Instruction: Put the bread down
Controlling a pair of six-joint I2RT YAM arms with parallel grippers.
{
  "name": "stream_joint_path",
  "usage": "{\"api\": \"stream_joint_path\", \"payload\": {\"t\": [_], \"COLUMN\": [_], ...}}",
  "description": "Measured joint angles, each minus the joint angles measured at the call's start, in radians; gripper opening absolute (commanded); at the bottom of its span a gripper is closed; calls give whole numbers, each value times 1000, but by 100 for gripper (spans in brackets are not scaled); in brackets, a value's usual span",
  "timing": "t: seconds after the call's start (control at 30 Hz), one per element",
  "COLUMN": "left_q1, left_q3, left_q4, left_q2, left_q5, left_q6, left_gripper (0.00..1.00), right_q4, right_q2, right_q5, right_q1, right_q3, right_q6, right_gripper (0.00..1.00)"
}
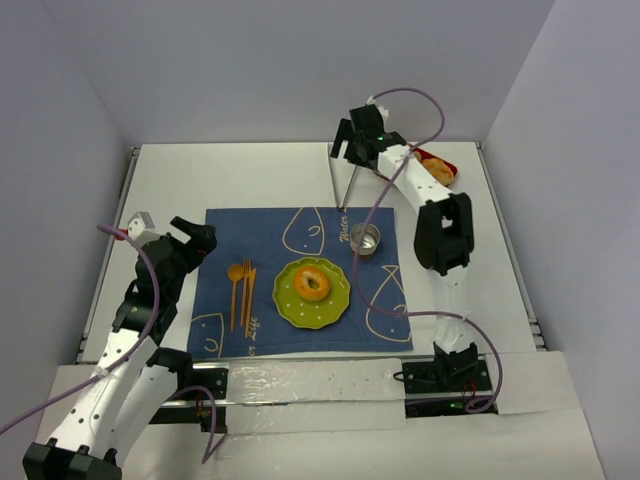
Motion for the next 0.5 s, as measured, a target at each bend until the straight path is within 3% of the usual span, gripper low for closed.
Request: {"api": "stream_joint_path", "payload": {"t": [0.33,0.5], "left_q1": [0,0], "left_q3": [0,0], "left_q4": [-2,-2], "left_q2": [-5,-4], "left_q5": [-1,-3], "left_q6": [0,0], "left_gripper": [99,99], "right_q4": [138,129], "right_q2": [-766,-1035], "right_q5": [134,225], "right_q1": [4,4], "right_q3": [-614,-965], "right_q6": [-16,15], "right_gripper": [100,100]}}
